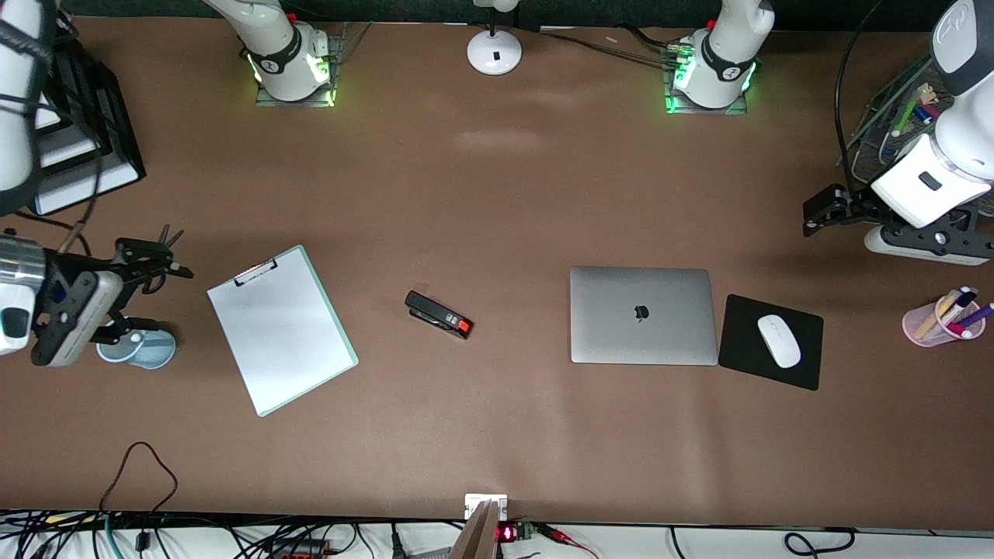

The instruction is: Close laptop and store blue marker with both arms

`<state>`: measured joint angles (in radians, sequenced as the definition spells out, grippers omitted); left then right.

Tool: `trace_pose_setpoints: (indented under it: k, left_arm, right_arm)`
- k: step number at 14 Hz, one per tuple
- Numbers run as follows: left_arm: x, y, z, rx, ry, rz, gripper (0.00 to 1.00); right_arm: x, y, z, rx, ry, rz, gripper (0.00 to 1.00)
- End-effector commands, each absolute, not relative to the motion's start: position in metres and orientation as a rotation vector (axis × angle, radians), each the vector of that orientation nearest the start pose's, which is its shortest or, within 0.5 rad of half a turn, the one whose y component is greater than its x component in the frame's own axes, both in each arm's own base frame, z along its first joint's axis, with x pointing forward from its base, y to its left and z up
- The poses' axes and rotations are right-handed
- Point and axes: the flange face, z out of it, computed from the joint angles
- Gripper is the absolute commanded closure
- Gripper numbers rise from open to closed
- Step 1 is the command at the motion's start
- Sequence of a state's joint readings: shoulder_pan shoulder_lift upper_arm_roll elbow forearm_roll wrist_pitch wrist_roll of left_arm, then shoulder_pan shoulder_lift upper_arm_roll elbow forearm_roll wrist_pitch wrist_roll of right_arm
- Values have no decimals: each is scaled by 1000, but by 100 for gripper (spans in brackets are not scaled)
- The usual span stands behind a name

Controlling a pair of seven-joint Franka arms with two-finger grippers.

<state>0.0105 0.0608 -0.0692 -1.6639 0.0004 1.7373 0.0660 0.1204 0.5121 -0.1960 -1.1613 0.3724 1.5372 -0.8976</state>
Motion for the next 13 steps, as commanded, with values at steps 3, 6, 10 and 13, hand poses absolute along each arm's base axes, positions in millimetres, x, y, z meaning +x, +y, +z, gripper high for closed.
trace_pose_setpoints:
  k: [3,6,10,13]
  left_arm:
    - [583,-33,567,-3156,226,-20,0]
    - [583,-33,567,-3157,228,-23,0]
    - [583,-33,567,-3157,226,-20,0]
    - [583,-31,565,-3157,226,-11,0]
  right_arm:
    - [663,57,493,-2908,-729,165,0]
    - [657,58,476,-3045,-376,266,0]
    - [641,24,473,-3147,-132,345,0]
    - [629,-40,515,-3177,-4,238,0]
